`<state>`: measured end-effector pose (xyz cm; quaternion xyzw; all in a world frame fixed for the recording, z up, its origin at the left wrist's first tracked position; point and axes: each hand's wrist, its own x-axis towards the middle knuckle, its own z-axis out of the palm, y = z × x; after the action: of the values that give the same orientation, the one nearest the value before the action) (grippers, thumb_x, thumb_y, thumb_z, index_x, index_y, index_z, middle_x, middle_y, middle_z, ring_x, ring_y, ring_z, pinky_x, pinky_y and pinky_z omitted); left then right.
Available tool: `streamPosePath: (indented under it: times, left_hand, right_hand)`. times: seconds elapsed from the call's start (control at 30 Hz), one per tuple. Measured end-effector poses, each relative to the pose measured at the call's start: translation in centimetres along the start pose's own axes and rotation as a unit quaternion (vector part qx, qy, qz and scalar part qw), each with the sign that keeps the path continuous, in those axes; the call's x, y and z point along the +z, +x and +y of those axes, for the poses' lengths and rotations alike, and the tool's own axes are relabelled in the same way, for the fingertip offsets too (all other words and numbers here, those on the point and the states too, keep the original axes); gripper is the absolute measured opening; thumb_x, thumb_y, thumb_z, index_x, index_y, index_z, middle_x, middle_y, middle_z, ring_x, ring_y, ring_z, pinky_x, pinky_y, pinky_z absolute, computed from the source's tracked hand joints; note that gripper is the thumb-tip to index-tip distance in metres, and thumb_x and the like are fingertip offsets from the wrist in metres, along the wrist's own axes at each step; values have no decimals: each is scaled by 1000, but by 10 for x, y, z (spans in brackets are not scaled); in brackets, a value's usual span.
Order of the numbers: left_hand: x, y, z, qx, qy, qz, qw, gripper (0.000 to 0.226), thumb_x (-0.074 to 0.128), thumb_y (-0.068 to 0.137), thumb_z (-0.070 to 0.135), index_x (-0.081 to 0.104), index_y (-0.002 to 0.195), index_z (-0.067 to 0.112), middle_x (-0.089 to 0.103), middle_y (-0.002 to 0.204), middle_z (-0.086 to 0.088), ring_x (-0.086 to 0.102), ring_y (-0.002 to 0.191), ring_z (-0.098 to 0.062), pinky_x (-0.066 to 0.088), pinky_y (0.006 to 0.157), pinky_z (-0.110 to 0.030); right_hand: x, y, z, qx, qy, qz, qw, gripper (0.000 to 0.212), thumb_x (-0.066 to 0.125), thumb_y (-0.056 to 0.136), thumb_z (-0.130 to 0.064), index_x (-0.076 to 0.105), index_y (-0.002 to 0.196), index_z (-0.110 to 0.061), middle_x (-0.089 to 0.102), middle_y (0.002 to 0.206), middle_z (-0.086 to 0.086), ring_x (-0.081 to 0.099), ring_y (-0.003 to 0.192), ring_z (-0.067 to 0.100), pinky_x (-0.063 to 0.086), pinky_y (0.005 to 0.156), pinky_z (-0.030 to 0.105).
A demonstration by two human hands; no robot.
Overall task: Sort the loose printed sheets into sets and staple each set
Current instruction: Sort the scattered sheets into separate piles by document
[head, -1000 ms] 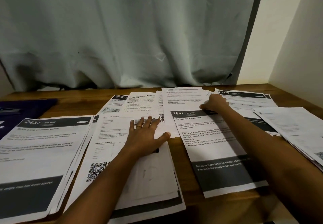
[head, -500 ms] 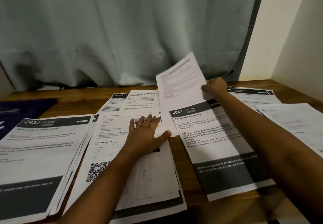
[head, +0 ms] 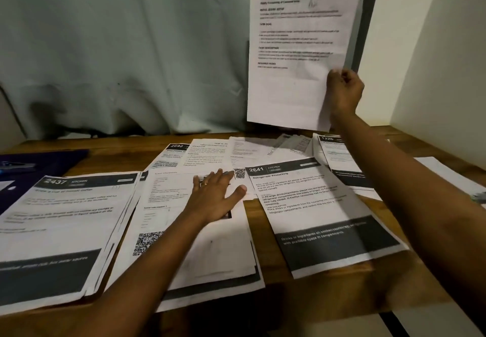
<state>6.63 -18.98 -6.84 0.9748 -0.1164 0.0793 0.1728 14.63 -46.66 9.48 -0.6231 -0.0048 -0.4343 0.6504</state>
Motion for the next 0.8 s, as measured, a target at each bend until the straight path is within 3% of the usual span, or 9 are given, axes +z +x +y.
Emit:
streamPosePath:
  times: [0.1,0.17,0.23,0.33,0.4,0.5,0.67,0.8]
  left_hand:
    - [-8,-4,6,-7,-103,40,994,61,23,94,61,27,147,30,28,154,0,19,144,-21,-9,116,-51]
    - [-16,-6,13,-21,-173,74,982,58,23,95,58,30,145,28,34,151,0,25,142,-21,-8,116,-50]
    - [-23,-8,20,-22,-212,102,972,59,23,95,56,30,145,26,34,151,-2,27,141,-22,-3,117,-49]
    - [-29,-11,35,-9,-235,122,964,60,26,95,56,26,147,27,28,154,-1,24,141,-25,10,116,-54]
    - [-28,-14,46,14,-227,117,967,61,26,94,57,24,147,26,24,155,-1,23,142,-25,11,116,-55]
    - [-17,-18,59,62,-183,94,977,62,25,94,57,23,147,25,23,156,0,20,143,-24,1,117,-53]
    - [3,-26,71,97,-104,20,990,70,20,91,64,15,150,29,7,159,-3,1,147,-22,-6,117,-48]
    - [10,-26,75,120,-26,-58,991,72,18,90,67,10,151,31,0,160,-1,-5,146,-21,-10,115,-45]
  right_hand:
    - [-19,0,-17,1,-93,-2,996,15,55,89,-22,57,77,-13,57,74,-2,49,60,2,40,55,14]
    - [-33,-1,-18,37,-167,-42,984,16,58,87,-21,57,73,-13,60,81,5,54,67,12,44,56,16]
    - [-48,-5,-13,103,-212,-83,968,12,65,82,-19,61,75,-11,66,89,9,63,78,21,55,70,27]
    - [-70,-20,3,181,-268,-113,939,9,69,78,-14,62,76,-9,68,99,16,66,90,30,56,83,43]
    - [-85,-42,7,179,-327,-135,918,8,67,80,-11,63,83,-4,66,96,16,63,86,30,53,75,36]
    - [-104,-78,15,150,-408,-170,884,13,60,86,-9,65,93,0,60,92,13,53,85,24,38,69,28]
    - [-120,-112,31,140,-464,-215,848,13,58,89,-10,64,95,0,62,97,17,56,96,29,34,72,26]
    - [-122,-124,47,150,-513,-213,818,23,57,88,-12,62,106,1,63,111,18,56,105,33,40,74,30]
